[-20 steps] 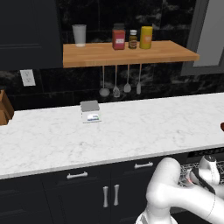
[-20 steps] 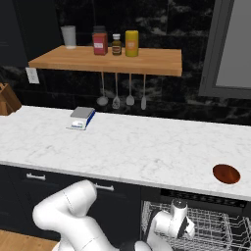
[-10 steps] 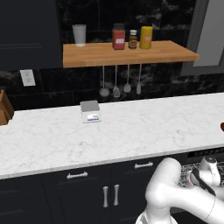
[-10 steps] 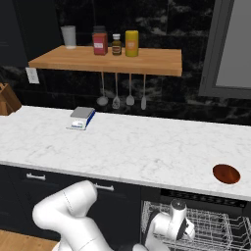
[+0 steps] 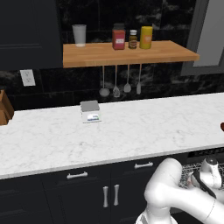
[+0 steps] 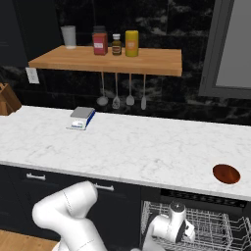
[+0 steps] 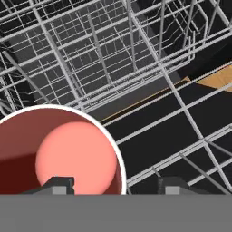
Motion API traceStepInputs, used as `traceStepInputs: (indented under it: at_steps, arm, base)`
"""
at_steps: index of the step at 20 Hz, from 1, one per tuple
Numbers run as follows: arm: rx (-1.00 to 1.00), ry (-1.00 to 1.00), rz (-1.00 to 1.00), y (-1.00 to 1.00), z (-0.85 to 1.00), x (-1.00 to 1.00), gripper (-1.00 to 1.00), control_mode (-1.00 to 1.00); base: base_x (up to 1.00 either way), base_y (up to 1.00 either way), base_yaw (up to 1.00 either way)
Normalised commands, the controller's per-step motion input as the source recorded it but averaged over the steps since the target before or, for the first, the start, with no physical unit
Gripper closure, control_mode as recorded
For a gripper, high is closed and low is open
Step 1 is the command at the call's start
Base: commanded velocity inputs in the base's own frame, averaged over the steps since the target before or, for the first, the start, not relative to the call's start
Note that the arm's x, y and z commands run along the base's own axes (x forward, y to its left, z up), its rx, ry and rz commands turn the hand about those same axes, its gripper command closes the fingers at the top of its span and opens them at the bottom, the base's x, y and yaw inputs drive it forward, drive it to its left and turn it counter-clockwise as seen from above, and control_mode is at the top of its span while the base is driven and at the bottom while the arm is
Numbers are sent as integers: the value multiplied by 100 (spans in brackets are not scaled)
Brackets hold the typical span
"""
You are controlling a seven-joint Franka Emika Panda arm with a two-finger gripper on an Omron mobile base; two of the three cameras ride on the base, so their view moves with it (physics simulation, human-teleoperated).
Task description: Pick up the cup and bowl from the counter, place them in the dishwasher, and close the dishwasher door.
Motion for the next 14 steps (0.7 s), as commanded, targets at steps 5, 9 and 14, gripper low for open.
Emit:
traceStepInputs:
  at_steps: [5,9,14]
  arm:
    - [1,-2,0,-2,27,0,-100,-100]
    - [7,-3,0,-16,56,0,-100,-100]
    - [13,-4,0,-16,78,0,-100,-100]
  base:
    - [0,0,0]
    - [0,0,0]
    - [0,0,0]
